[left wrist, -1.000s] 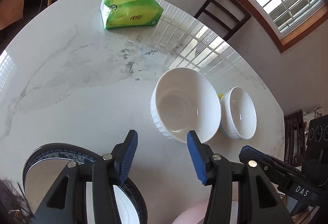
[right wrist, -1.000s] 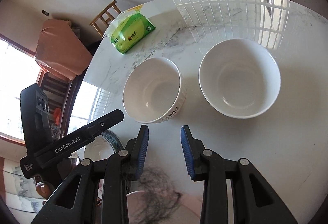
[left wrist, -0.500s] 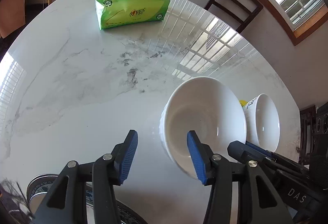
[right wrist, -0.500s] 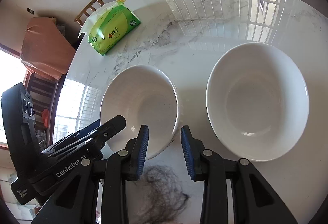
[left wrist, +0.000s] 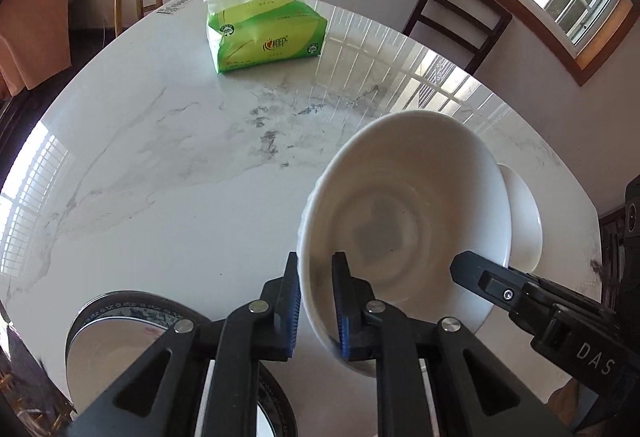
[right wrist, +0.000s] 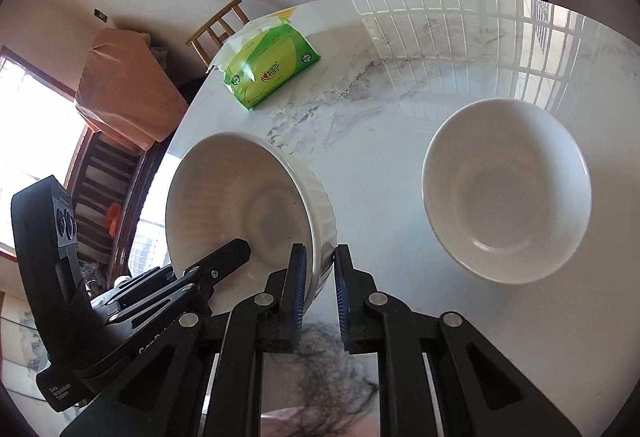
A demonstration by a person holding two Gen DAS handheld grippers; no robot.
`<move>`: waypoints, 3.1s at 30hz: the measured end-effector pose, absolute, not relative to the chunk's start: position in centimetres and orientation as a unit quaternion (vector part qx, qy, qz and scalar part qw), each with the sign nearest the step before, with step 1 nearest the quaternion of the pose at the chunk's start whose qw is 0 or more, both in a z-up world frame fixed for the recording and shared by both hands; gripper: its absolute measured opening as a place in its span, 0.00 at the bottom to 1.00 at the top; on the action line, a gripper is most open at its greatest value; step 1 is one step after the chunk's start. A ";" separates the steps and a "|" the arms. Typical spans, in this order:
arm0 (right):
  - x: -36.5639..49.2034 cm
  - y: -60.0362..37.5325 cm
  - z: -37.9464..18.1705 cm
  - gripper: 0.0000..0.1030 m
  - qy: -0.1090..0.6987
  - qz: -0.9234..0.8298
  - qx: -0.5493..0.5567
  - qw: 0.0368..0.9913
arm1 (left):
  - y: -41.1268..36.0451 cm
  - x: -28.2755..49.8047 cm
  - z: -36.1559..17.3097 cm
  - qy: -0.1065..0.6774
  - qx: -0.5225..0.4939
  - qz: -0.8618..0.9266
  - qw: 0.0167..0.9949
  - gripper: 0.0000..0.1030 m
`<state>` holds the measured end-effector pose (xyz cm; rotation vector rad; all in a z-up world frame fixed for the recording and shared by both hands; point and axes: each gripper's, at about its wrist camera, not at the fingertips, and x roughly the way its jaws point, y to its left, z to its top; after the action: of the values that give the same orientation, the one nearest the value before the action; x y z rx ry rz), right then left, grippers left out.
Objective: Organize plates and bowls
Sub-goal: 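Close both grippers on the Rabbit bowl rim and lift it, then carry the Rabbit bowl over the pink bowl and lower it inside, then open both grippers and pull back from the nested bowls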
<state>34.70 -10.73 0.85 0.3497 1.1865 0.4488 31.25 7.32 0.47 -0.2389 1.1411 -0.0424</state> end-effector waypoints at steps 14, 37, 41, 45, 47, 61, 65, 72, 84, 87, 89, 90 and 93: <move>19.0 -15.7 7.1 0.14 0.476 0.247 0.179 0.824 | 3.0 16.5 8.7 0.449 -0.079 -0.067 0.887 0.15; 11.7 -17.1 3.4 0.14 0.482 0.232 0.193 0.823 | -0.1 8.5 5.3 0.482 -0.056 -0.081 0.870 0.15; 11.5 -17.3 3.2 0.14 0.484 0.230 0.197 0.821 | -0.1 8.3 4.9 0.491 -0.057 -0.083 0.865 0.15; 11.5 -17.3 3.2 0.14 0.482 0.229 0.196 0.823 | -0.1 8.4 4.7 0.498 -0.061 -0.084 0.861 0.15; 11.5 -17.4 3.0 0.14 0.482 0.228 0.198 0.823 | -0.1 8.6 4.6 0.501 -0.063 -0.084 0.859 0.15; 14.2 -17.1 1.5 0.14 0.513 0.207 0.185 0.812 | 0.1 12.5 1.2 0.553 -0.080 -0.081 0.825 0.15; 15.0 -17.1 0.7 0.14 0.527 0.202 0.184 0.805 | 0.2 13.5 0.0 0.569 -0.085 -0.082 0.814 0.15; 16.0 -17.0 -0.2 0.14 0.548 0.196 0.177 0.794 | 0.2 14.3 -0.9 0.584 -0.078 -0.075 0.804 0.15; 16.2 -16.9 -0.2 0.14 0.545 0.196 0.182 0.794 | -0.3 15.2 -1.9 0.607 -0.089 -0.091 0.784 0.38; 16.3 -17.2 -0.6 0.14 0.547 0.196 0.191 0.791 | -0.8 15.2 -1.7 0.606 -0.072 -0.098 0.786 0.42; 16.2 -17.4 -0.7 0.14 0.546 0.197 0.196 0.790 | -0.9 15.2 -1.5 0.609 -0.069 -0.102 0.784 0.43; 16.2 -17.3 -0.7 0.14 0.545 0.198 0.194 0.791 | -0.9 15.1 -1.4 0.608 -0.068 -0.106 0.784 0.44; 16.2 -17.3 -0.6 0.14 0.543 0.199 0.192 0.793 | -0.9 15.0 -1.0 0.604 -0.058 -0.110 0.787 0.46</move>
<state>16.17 -17.26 -0.65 0.4123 1.1685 0.4284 15.01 -0.93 -0.97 -0.1240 1.3027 -0.2371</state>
